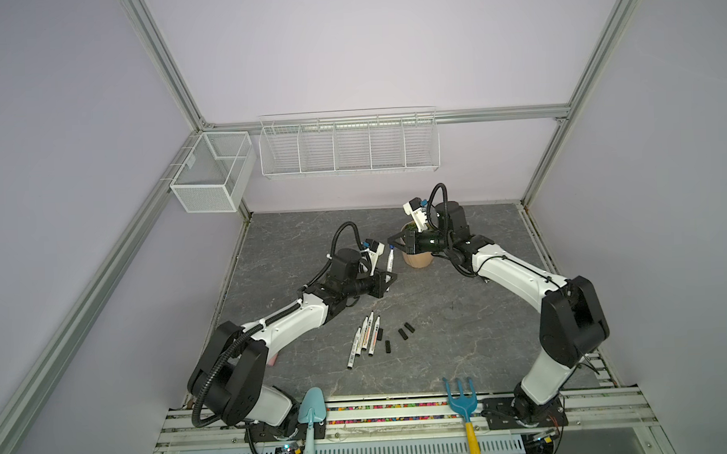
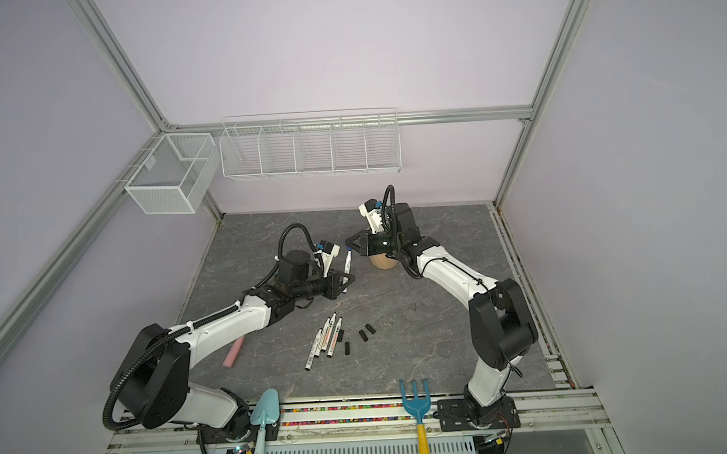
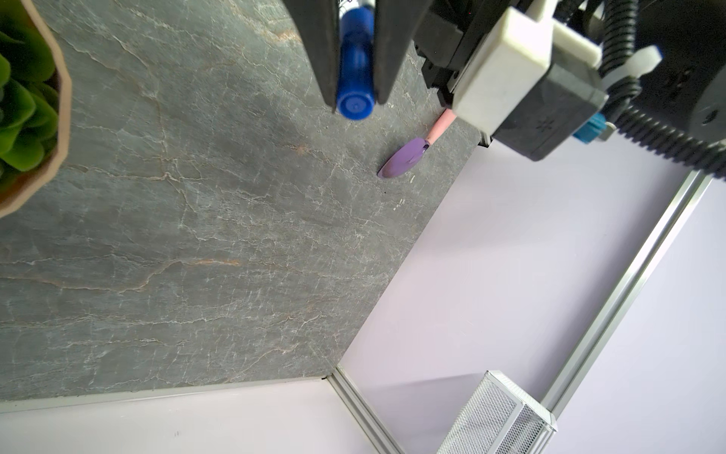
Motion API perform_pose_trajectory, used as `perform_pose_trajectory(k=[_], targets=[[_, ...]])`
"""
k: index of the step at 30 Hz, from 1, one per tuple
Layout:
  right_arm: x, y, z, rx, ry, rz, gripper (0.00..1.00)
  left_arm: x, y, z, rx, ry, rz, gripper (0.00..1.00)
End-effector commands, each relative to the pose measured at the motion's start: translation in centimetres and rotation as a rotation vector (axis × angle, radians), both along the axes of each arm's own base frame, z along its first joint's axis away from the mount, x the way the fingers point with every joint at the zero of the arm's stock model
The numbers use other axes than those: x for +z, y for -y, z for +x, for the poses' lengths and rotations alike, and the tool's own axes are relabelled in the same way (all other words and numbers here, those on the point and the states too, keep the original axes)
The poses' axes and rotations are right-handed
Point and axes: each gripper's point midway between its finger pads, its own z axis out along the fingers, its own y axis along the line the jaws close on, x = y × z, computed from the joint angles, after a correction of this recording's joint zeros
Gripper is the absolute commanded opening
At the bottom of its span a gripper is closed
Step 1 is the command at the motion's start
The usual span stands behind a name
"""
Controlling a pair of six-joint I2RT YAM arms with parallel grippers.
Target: Insert the pens into the pen caps
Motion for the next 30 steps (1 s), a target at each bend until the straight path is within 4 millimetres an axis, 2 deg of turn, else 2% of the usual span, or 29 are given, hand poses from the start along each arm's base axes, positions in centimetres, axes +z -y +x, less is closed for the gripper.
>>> perform_pose_trajectory(k=[1,11,21,30], targets=[[0.3,-0.3,-0.4,0.009,0.007,0.015,0.08,1.3,0.7,0.5,-0.011,0.039,-0.02,0.0],[0.3,-0.1,-1.0,0.012,-0.007,0.026,0.07,1.9,0.5,1.3,0.024,0.061,-0.033,0.0],[1.3,-0.1,-1.7,0.038,0.012,0.046,0.07,2.4,-0.7,3.3,0.081,0.054,-0.068,0.0],[2.1,-1.3,-4.0,0.203,-0.001,0.128,0.07,5.5,-0.4,5.3,0.121,0.135,-0.106,0.0]])
